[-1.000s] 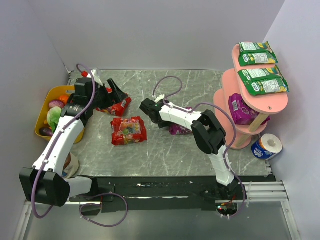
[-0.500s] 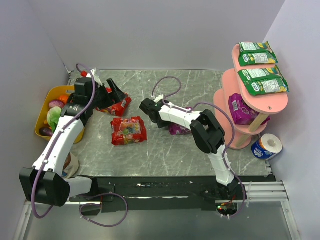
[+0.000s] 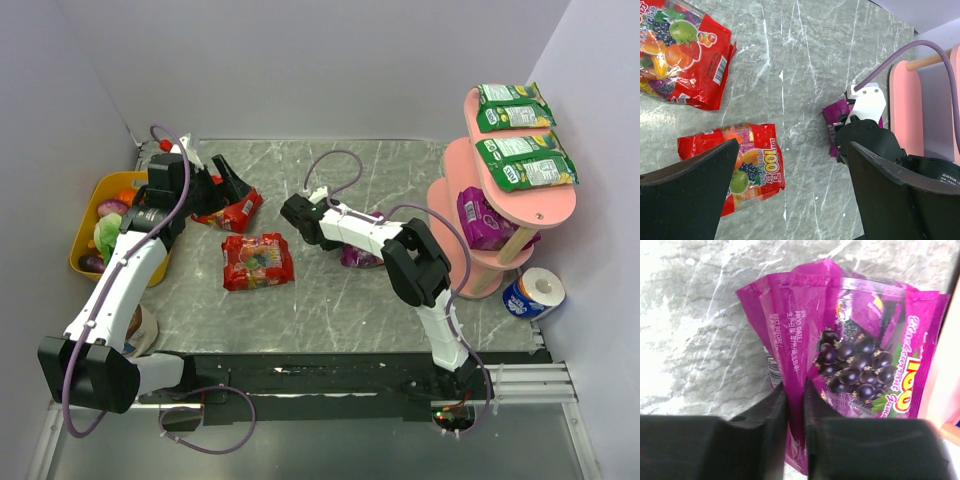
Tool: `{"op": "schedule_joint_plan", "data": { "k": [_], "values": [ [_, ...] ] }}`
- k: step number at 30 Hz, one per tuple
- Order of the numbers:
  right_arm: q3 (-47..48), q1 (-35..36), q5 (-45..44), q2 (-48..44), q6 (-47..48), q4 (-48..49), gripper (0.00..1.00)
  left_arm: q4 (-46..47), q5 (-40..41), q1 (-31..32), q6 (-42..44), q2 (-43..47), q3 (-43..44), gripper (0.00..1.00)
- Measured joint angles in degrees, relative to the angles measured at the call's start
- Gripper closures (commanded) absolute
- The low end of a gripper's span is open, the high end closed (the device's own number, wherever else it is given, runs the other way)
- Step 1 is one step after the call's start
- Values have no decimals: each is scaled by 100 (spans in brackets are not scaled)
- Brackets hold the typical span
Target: Place and organize the candy bags onto the shelf
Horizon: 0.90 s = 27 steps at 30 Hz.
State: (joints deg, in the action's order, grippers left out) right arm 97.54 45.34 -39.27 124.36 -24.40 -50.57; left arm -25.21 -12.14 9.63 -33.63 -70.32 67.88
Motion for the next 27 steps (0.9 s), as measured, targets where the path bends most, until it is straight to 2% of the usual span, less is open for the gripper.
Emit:
{"op": "schedule_joint_plan", "data": {
  "k": [2, 14, 27],
  "values": [
    [9, 0, -83, -4, 24, 2, 100, 0, 2, 0, 2, 0, 2, 4],
    [24, -195, -197, -337, 299, -17, 100, 2, 4, 0, 0, 0, 2, 4],
    [46, -671, -584, -2000, 1733, 490, 100, 7, 2, 0, 0, 0, 2, 4]
  ]
}}
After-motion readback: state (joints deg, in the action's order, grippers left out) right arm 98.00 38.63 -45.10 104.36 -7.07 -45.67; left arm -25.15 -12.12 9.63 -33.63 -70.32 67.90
